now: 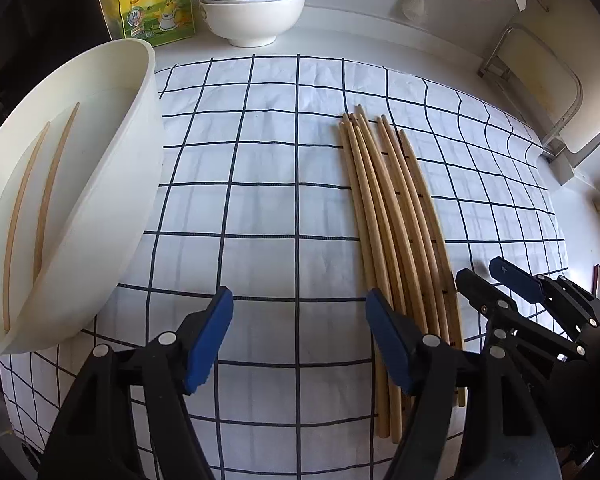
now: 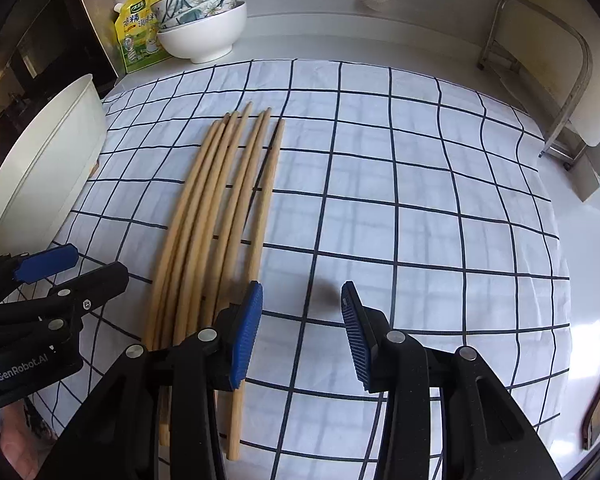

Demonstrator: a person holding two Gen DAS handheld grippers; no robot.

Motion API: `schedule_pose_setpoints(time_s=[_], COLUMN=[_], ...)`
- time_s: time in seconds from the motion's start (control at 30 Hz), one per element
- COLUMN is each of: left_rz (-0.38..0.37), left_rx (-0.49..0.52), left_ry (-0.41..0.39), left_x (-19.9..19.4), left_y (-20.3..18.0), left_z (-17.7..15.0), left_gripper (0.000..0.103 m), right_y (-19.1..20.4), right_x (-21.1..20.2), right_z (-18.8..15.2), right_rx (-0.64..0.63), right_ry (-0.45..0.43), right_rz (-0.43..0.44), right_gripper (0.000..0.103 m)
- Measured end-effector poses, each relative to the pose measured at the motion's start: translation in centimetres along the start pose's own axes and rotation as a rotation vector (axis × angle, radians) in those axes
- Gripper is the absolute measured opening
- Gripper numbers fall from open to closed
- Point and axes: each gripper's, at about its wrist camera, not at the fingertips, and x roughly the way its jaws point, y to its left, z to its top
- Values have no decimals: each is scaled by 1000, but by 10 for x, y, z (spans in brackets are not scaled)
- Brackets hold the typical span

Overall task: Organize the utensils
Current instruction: 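Move both tools back to the chopstick bundle on the cloth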

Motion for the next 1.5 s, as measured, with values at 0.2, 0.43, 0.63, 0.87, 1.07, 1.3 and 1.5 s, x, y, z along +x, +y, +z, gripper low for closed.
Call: schedule_pose_setpoints(time_s=[0.2,0.43,0.63,0.87,1.07,1.3,1.5], left_rz=[5,11,11,24,40,96,118], left_rx=[-7,-8,-2,19,20,22,17], left_ry=[-4,-1,-7,-5,0,16,22], left_x=[1,3,9,14,20,24,19], left_y=[-1,-1,-5,-11,-14,-13,-2], left_z=[1,1,0,1,2,5,-2], left_gripper=[68,68,70,70,73,73,73], right_y=[4,10,-5,-13,-11,-8,-8], right_x=[-7,1,1,-1,0,0,2], right_z=[1,0,0,-3,-2,0,2], right_rx=[-4,-21,3,15,20,8,2], right_ry=[-20,-8,-11,-13,-17,-17,-19], right_rz=[34,16,-9,-10,-4,-3,-3], right_gripper=[39,39,39,39,39,39,39])
